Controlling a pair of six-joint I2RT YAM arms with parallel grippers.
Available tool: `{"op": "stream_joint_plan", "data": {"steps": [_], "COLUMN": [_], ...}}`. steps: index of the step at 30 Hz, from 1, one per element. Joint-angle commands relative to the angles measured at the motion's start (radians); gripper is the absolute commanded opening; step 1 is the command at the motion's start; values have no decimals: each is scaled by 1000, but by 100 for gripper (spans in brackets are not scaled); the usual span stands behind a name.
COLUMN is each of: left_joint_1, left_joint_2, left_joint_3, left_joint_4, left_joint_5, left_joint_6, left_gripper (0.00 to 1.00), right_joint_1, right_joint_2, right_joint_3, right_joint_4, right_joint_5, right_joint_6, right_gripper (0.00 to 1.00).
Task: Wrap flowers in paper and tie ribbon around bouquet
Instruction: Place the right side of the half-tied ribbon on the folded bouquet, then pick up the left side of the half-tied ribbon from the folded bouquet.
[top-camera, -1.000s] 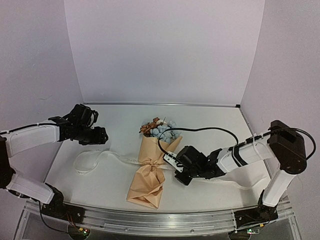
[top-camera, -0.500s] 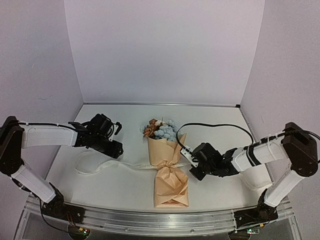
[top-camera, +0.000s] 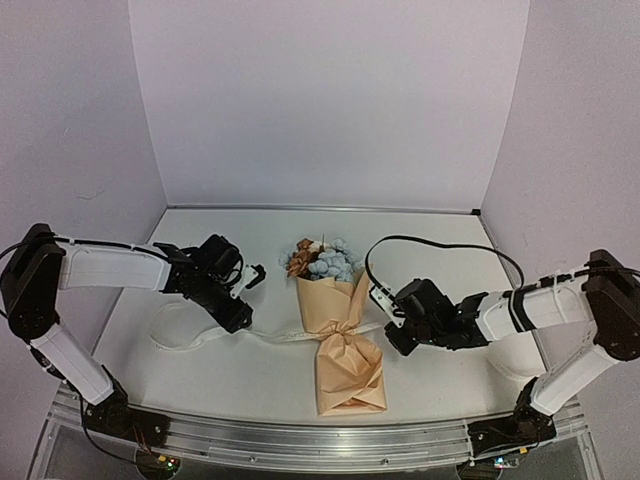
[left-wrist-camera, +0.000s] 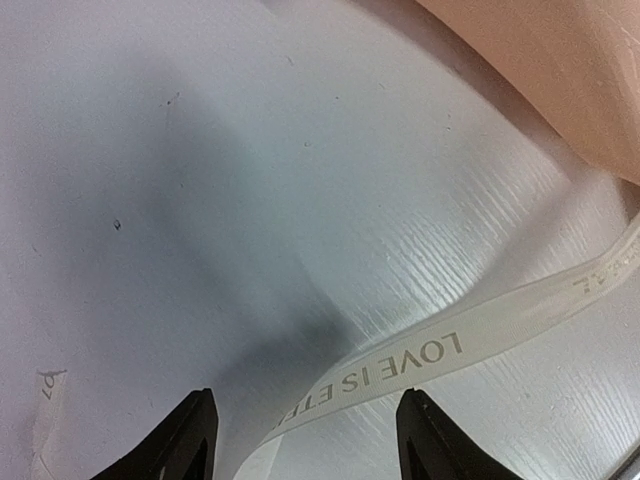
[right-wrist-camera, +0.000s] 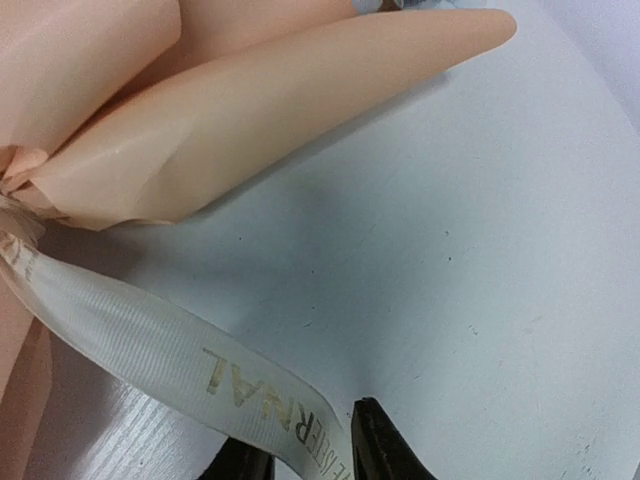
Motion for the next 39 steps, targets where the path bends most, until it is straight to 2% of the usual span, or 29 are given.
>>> {"op": "stream_joint_plan", "data": {"steps": [1, 6, 8, 12, 18, 23, 26, 29, 32, 39], "left_joint_1": [-3, -3, -3, -3, -1, -1, -1, -2, -1, -2], "left_joint_2": [-77, -121, -95, -33, -1, 59, 88, 99, 77, -92], "left_joint_3": [-11, -68, -73, -70, -92, -92, -95, -95, -95, -63], "left_joint_4": [-64, -34, -20, 12, 72, 102, 121, 133, 148, 231], "left_joint_5": [7, -12, -20, -13, 9, 11, 11, 11, -5, 51], "left_joint_6": [196, 297, 321, 359, 405, 416, 419, 420, 417, 345], "left_gripper": [63, 63, 63, 60, 56, 49, 36, 13, 1, 0], "right_joint_1": [-8, -28, -38, -52, -97, -139, -161, -184, -202, -246], "right_joint_2": [-73, -138, -167, -225, -301, -339, -357, -378, -400, -418], "right_joint_3": [-3, -10, -16, -31, -87, -129, -151, -175, -192, -210], "right_joint_4": [-26, -65, -77, -111, -148, -172, -181, -196, -220, -306], "right_joint_5": [-12, -25, -35, -68, -90, -118, -127, -133, -131, -136], "right_joint_6": [12, 13, 20, 27, 63, 79, 104, 122, 126, 137], "right_gripper": [35, 54, 66, 79, 82, 84, 84, 84, 84, 84]}}
